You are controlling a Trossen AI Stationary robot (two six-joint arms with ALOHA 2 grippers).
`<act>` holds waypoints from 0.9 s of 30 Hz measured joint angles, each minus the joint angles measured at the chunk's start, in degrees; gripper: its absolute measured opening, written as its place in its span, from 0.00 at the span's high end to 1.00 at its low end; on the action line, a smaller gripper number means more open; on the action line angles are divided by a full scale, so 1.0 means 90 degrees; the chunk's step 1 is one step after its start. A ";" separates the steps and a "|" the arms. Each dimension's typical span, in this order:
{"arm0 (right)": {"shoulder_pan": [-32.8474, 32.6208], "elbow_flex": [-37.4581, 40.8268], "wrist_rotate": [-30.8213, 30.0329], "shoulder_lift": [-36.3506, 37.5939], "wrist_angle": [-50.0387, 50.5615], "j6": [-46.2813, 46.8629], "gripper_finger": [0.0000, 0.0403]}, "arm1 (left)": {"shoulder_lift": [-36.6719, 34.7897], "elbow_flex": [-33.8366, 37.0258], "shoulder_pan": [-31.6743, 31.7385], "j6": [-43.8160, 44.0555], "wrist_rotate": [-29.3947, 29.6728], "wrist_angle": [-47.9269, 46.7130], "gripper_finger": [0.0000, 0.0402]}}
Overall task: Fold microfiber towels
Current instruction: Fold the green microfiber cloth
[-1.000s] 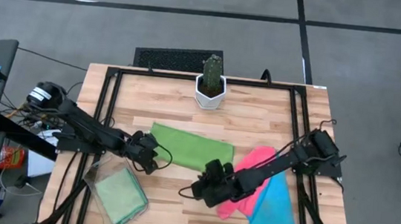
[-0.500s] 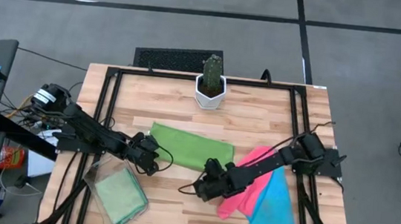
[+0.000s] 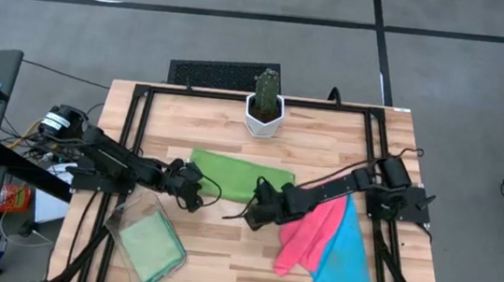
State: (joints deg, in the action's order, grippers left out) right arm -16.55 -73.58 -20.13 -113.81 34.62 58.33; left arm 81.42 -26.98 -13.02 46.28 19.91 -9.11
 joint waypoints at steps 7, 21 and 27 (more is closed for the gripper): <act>0.0327 0.0007 0.0042 0.0631 0.0112 -0.0696 0.70 | -0.0623 0.0034 0.0631 -0.0449 -0.0567 -0.0354 0.99; -0.0237 0.0000 -0.0499 0.0722 -0.0172 -0.0799 0.75 | -0.1514 0.0022 0.0894 -0.0647 -0.0649 -0.0259 0.99; -0.0590 -0.0002 -0.0352 -0.0216 -0.0080 0.0163 0.78 | -0.1484 0.0019 0.0891 -0.0940 -0.0564 -0.0313 0.99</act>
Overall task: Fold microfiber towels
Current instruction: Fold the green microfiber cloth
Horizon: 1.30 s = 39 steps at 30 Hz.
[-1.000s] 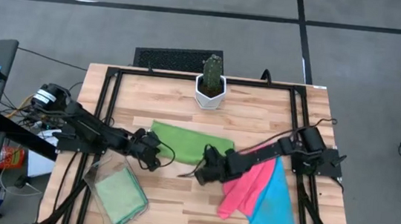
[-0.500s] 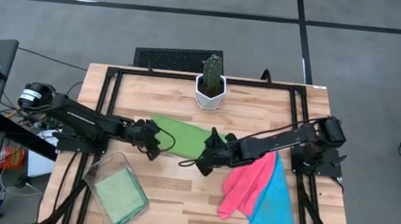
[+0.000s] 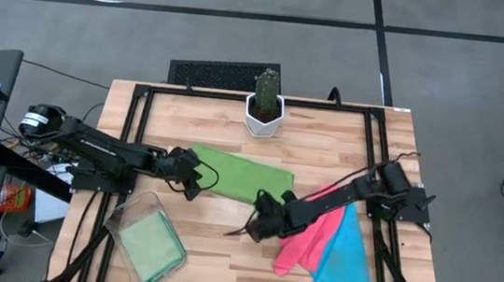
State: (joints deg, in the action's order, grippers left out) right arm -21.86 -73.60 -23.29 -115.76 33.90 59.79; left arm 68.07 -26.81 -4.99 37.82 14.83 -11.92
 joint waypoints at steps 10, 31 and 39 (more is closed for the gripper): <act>-0.0295 -0.0012 0.0035 -0.0184 0.0014 0.0738 0.82 | 0.0924 -0.0010 -0.0019 -0.0135 0.0060 0.0000 0.99; -0.0894 0.0942 -0.1801 0.2034 -0.0140 0.0962 0.87 | 0.1686 -0.0017 -0.0015 -0.0031 -0.0063 0.0942 0.99; -0.0809 0.2889 -0.1561 0.1827 -0.2913 0.2052 0.97 | 0.1694 -0.0015 -0.0019 -0.0073 -0.0156 0.1044 0.99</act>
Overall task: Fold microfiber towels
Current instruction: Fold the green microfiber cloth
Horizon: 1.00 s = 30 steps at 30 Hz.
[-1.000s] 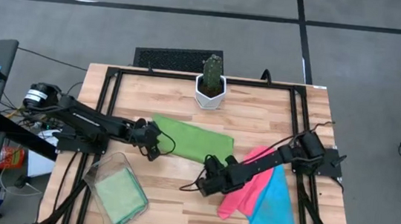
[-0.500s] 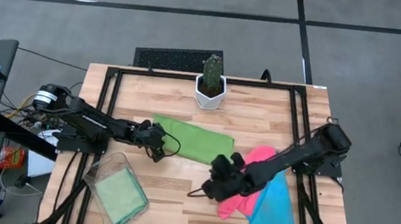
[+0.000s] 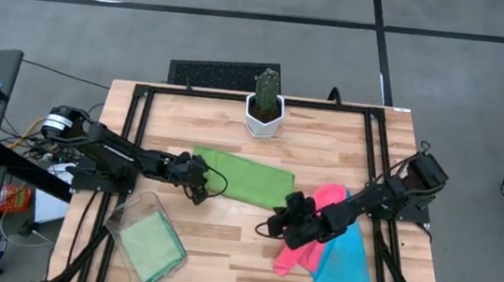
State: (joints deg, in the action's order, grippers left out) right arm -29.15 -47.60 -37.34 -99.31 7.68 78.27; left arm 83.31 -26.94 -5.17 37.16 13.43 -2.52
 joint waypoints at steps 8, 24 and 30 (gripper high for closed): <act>0.0085 0.0295 0.0575 -0.0697 -0.0568 0.0642 0.94 | -0.0420 -0.0045 -0.0002 -0.0279 -0.1102 -0.0521 0.99; 0.0087 0.0309 0.0760 -0.0602 -0.0579 0.0097 0.94 | -0.1907 -0.0146 -0.0007 -0.0167 -0.0485 -0.2196 0.99; 0.0087 0.0314 0.0774 -0.0606 -0.0580 0.0084 0.94 | -0.2352 0.0074 -0.0142 -0.0220 -0.0636 -0.2166 1.00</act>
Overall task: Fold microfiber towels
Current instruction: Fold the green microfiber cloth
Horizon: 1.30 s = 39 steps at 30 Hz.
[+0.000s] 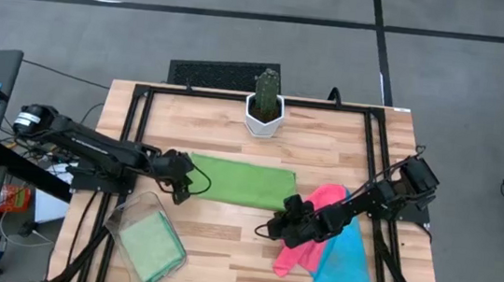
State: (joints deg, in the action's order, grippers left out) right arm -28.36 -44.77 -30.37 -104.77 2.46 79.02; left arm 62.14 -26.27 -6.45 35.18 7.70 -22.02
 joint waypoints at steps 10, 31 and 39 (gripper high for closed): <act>0.0093 0.0026 0.0172 0.0174 -0.0091 -0.0050 0.93 | 0.0091 0.0875 -0.0387 0.0655 -0.0030 0.0441 1.00; 0.0476 0.0019 -0.0355 0.2544 0.1524 -0.1071 0.96 | -0.0774 0.0195 -0.0312 0.1050 0.0309 0.0064 1.00; 0.1315 0.0571 0.0533 0.2220 0.1089 -0.1172 0.96 | -0.0732 0.0536 0.0070 0.0978 0.0904 0.0837 1.00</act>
State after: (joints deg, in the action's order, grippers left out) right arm -16.52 -39.64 -25.57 -84.79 12.26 68.47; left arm 55.55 -21.45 -5.81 43.98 15.84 -14.48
